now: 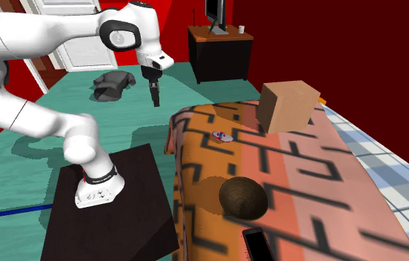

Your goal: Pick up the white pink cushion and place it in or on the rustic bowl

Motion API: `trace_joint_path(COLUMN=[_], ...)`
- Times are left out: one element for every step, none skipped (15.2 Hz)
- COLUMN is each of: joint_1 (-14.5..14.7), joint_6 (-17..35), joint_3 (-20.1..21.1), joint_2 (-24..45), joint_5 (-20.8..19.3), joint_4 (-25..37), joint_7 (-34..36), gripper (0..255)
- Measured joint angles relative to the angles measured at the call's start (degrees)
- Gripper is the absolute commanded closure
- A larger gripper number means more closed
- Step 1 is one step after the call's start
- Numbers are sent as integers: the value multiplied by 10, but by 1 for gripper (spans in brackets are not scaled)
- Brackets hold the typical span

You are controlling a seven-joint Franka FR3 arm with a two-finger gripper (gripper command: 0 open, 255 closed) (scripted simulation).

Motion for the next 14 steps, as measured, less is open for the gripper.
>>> trace_joint_path(joint_1=[0, -1, -2, -3, -5, -7, -8, -11, -13, -15, -18, -19, -21, -23], joint_6=[0, 7, 20, 36, 53, 67, 86, 103, 118, 131, 149, 163, 177, 190], joint_3=[0, 2, 5, 10, 13, 16, 19, 20, 23, 26, 27, 30, 31, 33], joint_2=[0, 9, 21, 37, 56, 71, 91, 113, 133, 149, 173, 197, 220, 240], joint_5=[0, 1, 3, 6, 7, 9, 10, 10, 11, 12, 11, 12, 12, 12], joint_4=[0, 1, 0, 0, 3, 4, 4, 8, 13, 17, 23, 32, 41, 49], joint_7=[0, 4, 11, 21, 28, 37, 45, 51, 60, 69, 75, 85, 93, 101], gripper=[0, 0, 0, 0, 0, 0, 0, 0, 0, 0, 0, 0, 0, 0])
